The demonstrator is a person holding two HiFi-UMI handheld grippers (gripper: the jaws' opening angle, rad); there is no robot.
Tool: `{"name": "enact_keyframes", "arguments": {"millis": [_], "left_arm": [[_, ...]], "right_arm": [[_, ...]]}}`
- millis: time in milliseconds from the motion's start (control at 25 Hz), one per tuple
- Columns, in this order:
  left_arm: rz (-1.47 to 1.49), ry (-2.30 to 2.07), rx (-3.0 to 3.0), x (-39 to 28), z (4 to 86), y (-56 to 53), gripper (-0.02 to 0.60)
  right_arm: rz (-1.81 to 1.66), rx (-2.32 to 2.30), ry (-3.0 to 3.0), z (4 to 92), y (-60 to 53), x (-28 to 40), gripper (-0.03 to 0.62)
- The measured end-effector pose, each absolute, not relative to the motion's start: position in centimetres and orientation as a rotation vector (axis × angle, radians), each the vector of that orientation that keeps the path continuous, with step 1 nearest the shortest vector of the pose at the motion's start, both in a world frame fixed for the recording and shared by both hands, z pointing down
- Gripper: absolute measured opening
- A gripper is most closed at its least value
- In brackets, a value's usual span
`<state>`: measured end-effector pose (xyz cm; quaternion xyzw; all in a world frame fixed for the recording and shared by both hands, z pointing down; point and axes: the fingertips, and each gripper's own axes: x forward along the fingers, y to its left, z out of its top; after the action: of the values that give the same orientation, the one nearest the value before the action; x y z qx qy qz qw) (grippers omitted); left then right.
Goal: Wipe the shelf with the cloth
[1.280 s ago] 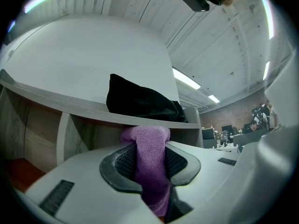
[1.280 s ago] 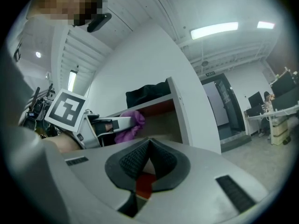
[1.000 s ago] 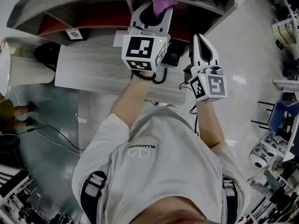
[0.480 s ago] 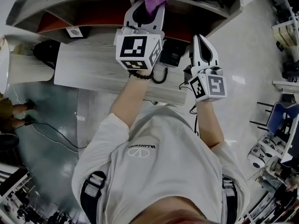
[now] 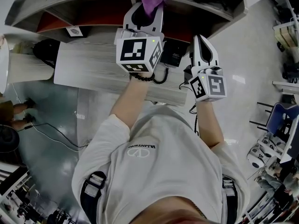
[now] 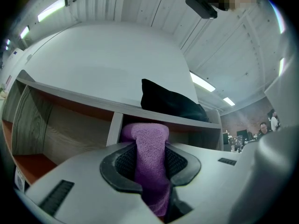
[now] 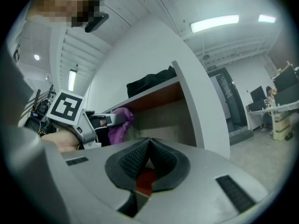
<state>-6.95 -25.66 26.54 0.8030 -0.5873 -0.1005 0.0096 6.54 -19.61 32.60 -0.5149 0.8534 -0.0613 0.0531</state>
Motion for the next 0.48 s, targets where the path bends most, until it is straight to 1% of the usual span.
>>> {"name": "enact_keyframes", "arguments": {"millis": [480], "left_arm": [[-0.267,-1.832,2.474,-6.7,29.4,-25.6,0.106]], "right_arm": [[-0.205,-1.592,2.597,33.7,-20.1,7.2,0.0]]}}
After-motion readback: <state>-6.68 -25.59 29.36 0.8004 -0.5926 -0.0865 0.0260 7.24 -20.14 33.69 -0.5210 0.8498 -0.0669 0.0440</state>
